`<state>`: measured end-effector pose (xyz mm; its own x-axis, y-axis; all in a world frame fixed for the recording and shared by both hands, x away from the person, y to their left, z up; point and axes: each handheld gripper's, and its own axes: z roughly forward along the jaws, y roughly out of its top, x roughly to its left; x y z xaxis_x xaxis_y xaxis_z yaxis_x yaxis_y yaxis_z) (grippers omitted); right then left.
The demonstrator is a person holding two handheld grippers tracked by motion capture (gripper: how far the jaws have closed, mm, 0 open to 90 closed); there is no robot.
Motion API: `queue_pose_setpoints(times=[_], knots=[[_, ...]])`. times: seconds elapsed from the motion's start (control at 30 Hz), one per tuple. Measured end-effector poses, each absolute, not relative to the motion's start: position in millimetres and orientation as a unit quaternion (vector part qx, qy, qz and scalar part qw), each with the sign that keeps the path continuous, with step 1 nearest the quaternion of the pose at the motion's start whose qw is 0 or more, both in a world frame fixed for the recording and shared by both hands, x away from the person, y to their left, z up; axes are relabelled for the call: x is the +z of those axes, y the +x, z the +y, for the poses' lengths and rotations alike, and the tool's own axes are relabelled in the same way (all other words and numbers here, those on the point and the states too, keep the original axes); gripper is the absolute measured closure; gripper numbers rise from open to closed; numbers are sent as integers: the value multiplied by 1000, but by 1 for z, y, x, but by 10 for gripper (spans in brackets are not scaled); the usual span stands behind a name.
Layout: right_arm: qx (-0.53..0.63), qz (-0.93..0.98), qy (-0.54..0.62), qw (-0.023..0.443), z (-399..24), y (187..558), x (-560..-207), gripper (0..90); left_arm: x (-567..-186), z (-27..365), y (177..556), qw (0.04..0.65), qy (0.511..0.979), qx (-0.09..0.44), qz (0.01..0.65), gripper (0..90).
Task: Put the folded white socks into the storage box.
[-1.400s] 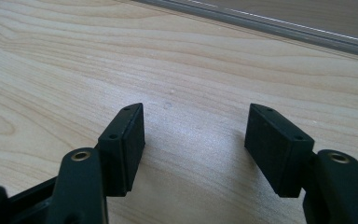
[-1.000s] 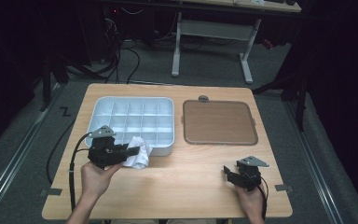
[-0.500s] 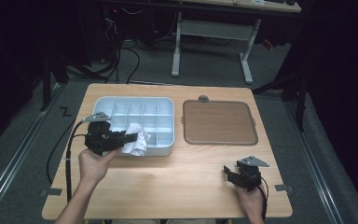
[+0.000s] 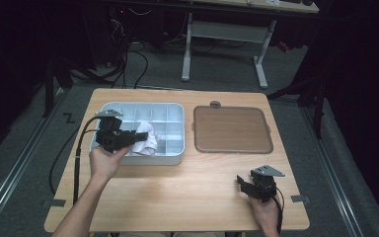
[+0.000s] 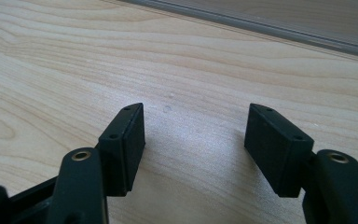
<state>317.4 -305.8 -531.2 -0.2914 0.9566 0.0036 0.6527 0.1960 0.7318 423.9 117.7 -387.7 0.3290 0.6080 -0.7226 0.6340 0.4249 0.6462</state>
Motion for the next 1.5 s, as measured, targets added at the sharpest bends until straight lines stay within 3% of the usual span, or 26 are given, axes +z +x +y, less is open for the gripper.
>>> queue_pose_setpoints(times=[0.73,1.13,1.5], knots=[[320,736,548,239,-305,317,-531,381,-422,134,458,595,502,-19,627,721],[318,737,546,240,-305,317,-531,380,-443,139,462,577,501,-11,645,721],[317,737,546,241,-305,317,-531,380,-460,133,465,551,528,31,645,720]])
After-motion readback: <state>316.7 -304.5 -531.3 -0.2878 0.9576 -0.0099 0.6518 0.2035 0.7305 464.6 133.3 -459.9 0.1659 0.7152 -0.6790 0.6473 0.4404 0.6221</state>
